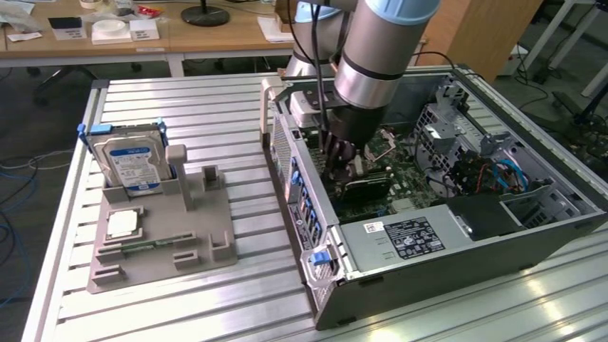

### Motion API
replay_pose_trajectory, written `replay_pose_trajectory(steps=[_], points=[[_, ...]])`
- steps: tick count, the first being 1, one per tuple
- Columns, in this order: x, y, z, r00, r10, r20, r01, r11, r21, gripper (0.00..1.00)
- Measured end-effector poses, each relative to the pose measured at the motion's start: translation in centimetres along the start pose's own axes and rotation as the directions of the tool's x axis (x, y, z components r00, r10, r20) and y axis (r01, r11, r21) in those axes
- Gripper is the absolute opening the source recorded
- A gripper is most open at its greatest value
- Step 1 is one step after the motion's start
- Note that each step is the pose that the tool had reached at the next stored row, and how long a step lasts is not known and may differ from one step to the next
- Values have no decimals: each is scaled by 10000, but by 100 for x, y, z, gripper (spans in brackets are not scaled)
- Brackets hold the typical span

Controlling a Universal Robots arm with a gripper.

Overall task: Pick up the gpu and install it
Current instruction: 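Press down on the gpu until it lock into place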

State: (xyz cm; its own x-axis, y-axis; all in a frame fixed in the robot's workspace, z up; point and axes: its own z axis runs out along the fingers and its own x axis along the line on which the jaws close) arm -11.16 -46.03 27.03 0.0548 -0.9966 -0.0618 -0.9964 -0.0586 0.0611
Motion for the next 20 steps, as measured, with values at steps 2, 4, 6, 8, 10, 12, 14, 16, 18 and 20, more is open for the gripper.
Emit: replay_pose_trajectory(steps=[2,4,6,8,10,12,14,16,18,20], points=[[-8,-2,8,10000,-5,2,5,10000,1,11],[-12,-3,19,10000,-7,1,7,10000,0,11],[-14,-4,39,10000,-10,1,10,10000,1,11],[-14,-5,58,10000,-14,-2,14,10000,-1,11],[-14,-5,64,10000,-17,-7,17,10000,-5,11],[-15,-5,70,10000,-20,-4,20,10000,-5,11],[-16,-6,76,10000,-24,-3,24,10000,-4,11],[-16,-6,82,10000,-29,-3,29,10000,-3,11],[-16,-12,82,10000,-33,-2,33,10000,-5,11],[-17,-19,78,10000,-36,7,36,10000,2,11]])
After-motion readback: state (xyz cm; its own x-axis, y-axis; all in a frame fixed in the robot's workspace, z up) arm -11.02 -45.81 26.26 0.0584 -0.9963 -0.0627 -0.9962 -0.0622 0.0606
